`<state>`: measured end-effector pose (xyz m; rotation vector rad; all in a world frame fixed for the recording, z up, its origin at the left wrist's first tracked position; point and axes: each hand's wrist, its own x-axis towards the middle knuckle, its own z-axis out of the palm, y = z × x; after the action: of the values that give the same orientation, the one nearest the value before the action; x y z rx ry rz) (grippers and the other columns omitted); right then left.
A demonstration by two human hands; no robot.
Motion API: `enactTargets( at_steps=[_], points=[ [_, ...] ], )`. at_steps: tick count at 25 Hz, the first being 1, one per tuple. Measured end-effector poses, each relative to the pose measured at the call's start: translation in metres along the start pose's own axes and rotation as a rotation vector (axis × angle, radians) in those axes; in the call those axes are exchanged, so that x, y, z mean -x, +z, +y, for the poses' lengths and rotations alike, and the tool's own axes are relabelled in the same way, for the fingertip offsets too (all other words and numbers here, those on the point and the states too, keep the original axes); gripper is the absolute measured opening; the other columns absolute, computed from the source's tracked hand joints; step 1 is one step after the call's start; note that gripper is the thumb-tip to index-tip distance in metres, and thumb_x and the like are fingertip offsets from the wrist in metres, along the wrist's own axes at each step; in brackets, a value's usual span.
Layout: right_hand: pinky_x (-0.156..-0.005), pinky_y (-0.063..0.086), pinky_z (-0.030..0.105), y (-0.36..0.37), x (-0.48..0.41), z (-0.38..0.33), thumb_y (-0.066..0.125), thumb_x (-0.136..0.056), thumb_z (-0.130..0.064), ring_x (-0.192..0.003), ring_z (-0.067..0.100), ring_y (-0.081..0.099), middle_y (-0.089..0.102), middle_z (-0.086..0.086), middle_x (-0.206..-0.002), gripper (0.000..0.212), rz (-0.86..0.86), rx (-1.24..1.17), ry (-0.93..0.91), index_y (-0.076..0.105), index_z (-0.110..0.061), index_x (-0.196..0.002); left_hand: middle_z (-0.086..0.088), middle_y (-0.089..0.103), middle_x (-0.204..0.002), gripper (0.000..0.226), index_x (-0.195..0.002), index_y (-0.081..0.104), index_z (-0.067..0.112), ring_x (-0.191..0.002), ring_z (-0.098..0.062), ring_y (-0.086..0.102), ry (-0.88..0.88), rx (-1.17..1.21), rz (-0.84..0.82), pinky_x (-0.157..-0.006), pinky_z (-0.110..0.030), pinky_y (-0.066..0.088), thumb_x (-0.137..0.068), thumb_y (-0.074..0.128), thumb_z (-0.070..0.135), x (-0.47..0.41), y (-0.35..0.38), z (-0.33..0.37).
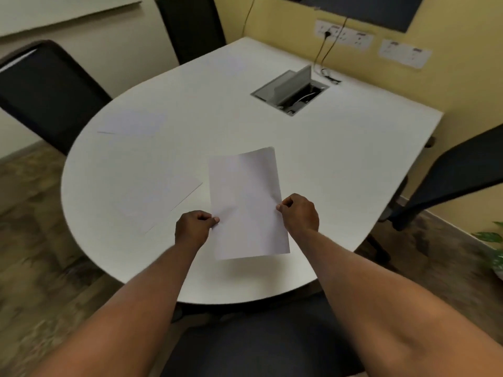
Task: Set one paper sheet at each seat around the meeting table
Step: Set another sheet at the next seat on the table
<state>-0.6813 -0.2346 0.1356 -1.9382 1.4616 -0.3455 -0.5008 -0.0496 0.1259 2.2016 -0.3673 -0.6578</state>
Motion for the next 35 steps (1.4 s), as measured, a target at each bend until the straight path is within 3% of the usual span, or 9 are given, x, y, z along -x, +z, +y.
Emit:
enactTargets(
  at_steps=[6, 14, 20, 24, 31, 35],
  points=[
    [-0.072, 0.048, 0.032, 0.037, -0.041, 0.034, 0.070, -0.085, -0.031, -0.078, 0.020, 0.063, 0.063, -0.011, -0.076, 0.014, -0.114, -0.036, 0.040, 0.063, -0.022, -0.076, -0.001, 0.075, -0.089, 0.018, -0.069, 0.070, 0.024, -0.088, -0.028, 0.071, -0.166, 0.041, 0.062, -0.083, -0.037, 0.055, -0.075, 0.085, 0.031, -0.014, 0.038, -0.032],
    [-0.067, 0.043, 0.029, 0.104, -0.078, 0.080, 0.070, -0.085, -0.031, -0.077, 0.019, 0.062, 0.066, -0.009, -0.081, 0.011, -0.225, -0.027, 0.114, 0.065, -0.022, -0.082, -0.007, 0.077, -0.091, 0.019, -0.076, 0.074, 0.020, -0.089, -0.029, 0.071, -0.300, 0.000, 0.075, -0.083, -0.036, 0.056, -0.073, 0.086, 0.035, -0.063, 0.086, -0.081],
    [-0.064, 0.043, 0.029, 0.121, -0.088, 0.098, 0.071, -0.084, -0.030, -0.071, 0.014, 0.062, 0.067, -0.007, -0.080, 0.011, -0.248, -0.025, 0.180, 0.065, -0.020, -0.084, 0.000, 0.076, -0.090, 0.019, -0.069, 0.070, 0.024, -0.087, -0.023, 0.069, -0.321, -0.077, 0.076, -0.075, -0.028, 0.051, -0.072, 0.085, 0.037, -0.078, 0.103, -0.091],
    [-0.058, 0.040, 0.026, 0.126, -0.089, 0.102, 0.074, -0.081, -0.032, -0.070, 0.012, 0.060, 0.064, -0.011, -0.076, 0.016, -0.209, -0.072, 0.216, 0.062, -0.021, -0.081, 0.002, 0.074, -0.084, 0.021, -0.072, 0.070, 0.020, -0.084, -0.024, 0.068, -0.329, -0.109, 0.080, -0.073, -0.029, 0.051, -0.072, 0.084, 0.035, -0.080, 0.108, -0.095],
    [-0.063, 0.045, 0.029, 0.131, -0.094, 0.106, 0.077, -0.079, -0.031, -0.073, 0.017, 0.062, 0.066, -0.007, -0.078, 0.021, -0.202, -0.124, 0.250, 0.060, -0.019, -0.080, 0.000, 0.070, -0.083, 0.025, -0.079, 0.067, 0.013, -0.084, -0.027, 0.066, -0.303, -0.136, 0.079, -0.076, -0.035, 0.051, -0.074, 0.084, 0.031, -0.081, 0.110, -0.096],
    [-0.056, 0.040, 0.028, 0.132, -0.094, 0.112, 0.078, -0.079, -0.033, -0.062, 0.009, 0.058, 0.065, -0.009, -0.073, 0.022, -0.200, -0.129, 0.226, 0.060, -0.020, -0.079, -0.001, 0.072, -0.086, 0.026, -0.081, 0.068, 0.012, -0.087, -0.027, 0.067, -0.299, -0.112, 0.062, -0.077, -0.034, 0.051, -0.074, 0.084, 0.031, -0.080, 0.109, -0.098]
  ],
)
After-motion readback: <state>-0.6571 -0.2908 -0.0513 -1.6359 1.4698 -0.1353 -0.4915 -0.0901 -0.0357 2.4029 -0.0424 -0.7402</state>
